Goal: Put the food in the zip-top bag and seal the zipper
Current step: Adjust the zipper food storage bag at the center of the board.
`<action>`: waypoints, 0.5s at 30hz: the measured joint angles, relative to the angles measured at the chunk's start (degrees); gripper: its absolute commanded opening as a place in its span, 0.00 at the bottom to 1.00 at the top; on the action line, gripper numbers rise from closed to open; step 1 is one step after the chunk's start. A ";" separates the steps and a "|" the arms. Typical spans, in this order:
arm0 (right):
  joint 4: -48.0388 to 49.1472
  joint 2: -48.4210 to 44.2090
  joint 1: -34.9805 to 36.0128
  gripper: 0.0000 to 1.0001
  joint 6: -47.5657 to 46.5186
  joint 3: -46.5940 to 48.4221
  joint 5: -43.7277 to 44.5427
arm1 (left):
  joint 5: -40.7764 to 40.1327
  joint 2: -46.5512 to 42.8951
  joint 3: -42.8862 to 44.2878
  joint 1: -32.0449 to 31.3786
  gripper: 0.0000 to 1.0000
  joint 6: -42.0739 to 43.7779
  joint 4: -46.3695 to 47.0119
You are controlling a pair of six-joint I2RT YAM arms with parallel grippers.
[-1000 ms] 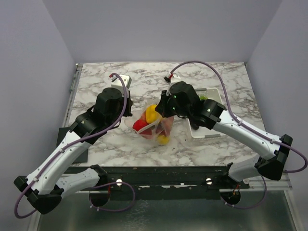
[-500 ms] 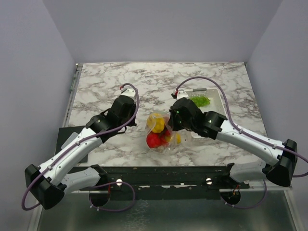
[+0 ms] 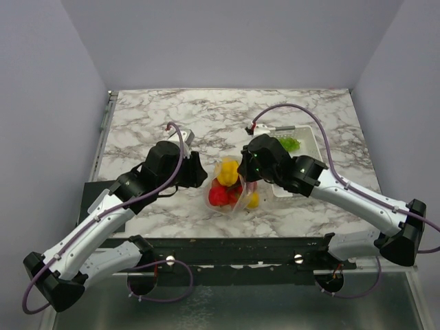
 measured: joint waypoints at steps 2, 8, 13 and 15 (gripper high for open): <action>0.00 0.39 0.00 0.01 -0.02 0.61 0.00 | 1.70 -1.49 -1.03 0.00 0.52 -1.03 0.00; 0.13 1.81 0.02 0.01 -0.13 1.42 0.00 | 5.88 -4.83 -3.85 -0.02 0.56 -3.63 -0.04; 0.35 2.38 0.02 0.01 -0.20 1.46 -0.04 | 6.82 -6.25 -6.43 0.00 0.55 -4.55 -0.02; 0.42 2.47 0.02 0.01 -0.20 1.51 -0.04 | 6.75 -6.19 -7.82 -0.07 0.54 -4.72 -0.02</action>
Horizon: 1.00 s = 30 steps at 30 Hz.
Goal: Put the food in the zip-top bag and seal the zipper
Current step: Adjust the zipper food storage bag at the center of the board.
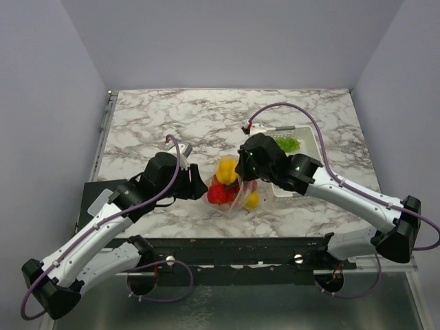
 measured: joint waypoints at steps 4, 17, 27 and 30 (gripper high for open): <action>0.04 0.00 0.00 0.01 0.00 0.00 0.00 | -0.83 0.37 -2.67 -0.04 0.49 -0.26 0.00; 1.40 0.00 -0.02 0.00 0.04 -0.13 -0.17 | -1.73 5.95 -4.63 -0.11 0.15 -1.22 4.24; 2.58 -0.02 -0.02 0.01 0.07 -1.07 -1.07 | -1.88 9.53 -4.42 -0.55 0.00 0.15 7.45; 2.60 -0.02 0.00 0.01 -0.11 -1.07 -1.07 | -1.88 9.55 -2.60 -0.66 0.00 1.57 7.19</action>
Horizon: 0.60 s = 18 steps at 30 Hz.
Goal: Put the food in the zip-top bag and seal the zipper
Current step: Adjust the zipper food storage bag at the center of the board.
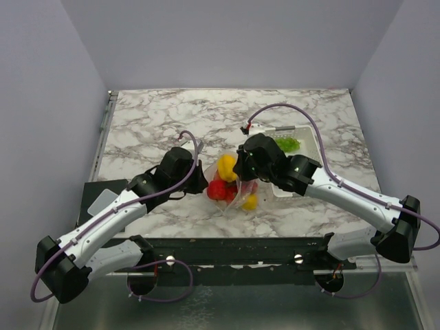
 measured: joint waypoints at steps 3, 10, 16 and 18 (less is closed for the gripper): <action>-0.02 -0.04 0.00 0.01 -0.39 0.28 -0.04 | -0.02 0.00 3.08 -0.11 0.00 1.36 -0.24; -1.51 -0.42 0.00 0.01 -2.03 4.22 0.00 | -3.17 0.22 12.13 -0.13 0.00 4.11 -3.78; -2.10 -1.97 0.00 0.01 -3.54 8.63 0.33 | -7.37 1.84 24.13 -0.13 0.00 6.54 -9.75; -1.40 -3.19 0.00 0.01 -3.74 8.46 0.70 | -8.39 1.68 24.85 -0.13 0.00 6.95 -10.29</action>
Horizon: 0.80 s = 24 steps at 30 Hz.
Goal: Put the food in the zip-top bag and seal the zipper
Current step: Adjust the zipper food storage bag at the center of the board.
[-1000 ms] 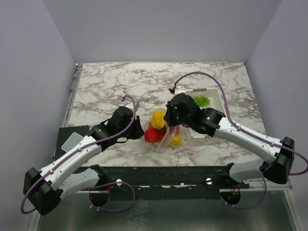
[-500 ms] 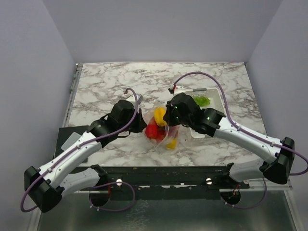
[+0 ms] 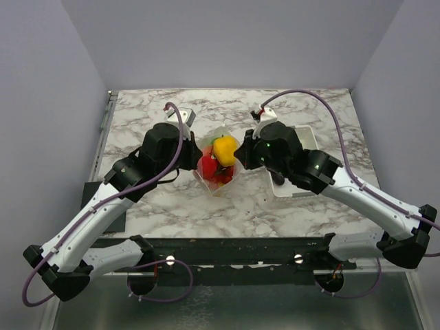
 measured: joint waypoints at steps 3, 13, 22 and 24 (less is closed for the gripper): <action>2.56 -0.31 0.00 0.01 0.09 -2.56 0.37 | -2.25 -0.07 -2.71 0.00 0.00 0.24 0.48; 1.60 10.82 0.00 0.01 0.13 -6.58 1.75 | -5.40 6.23 -13.11 0.00 0.00 -0.90 -0.48; 0.55 3.50 0.00 0.01 -1.53 3.04 2.89 | -6.23 1.95 5.86 0.00 0.00 0.87 -1.60; 1.22 2.62 0.00 0.01 -1.49 2.71 2.86 | -7.13 0.96 5.49 0.00 0.00 1.07 -1.36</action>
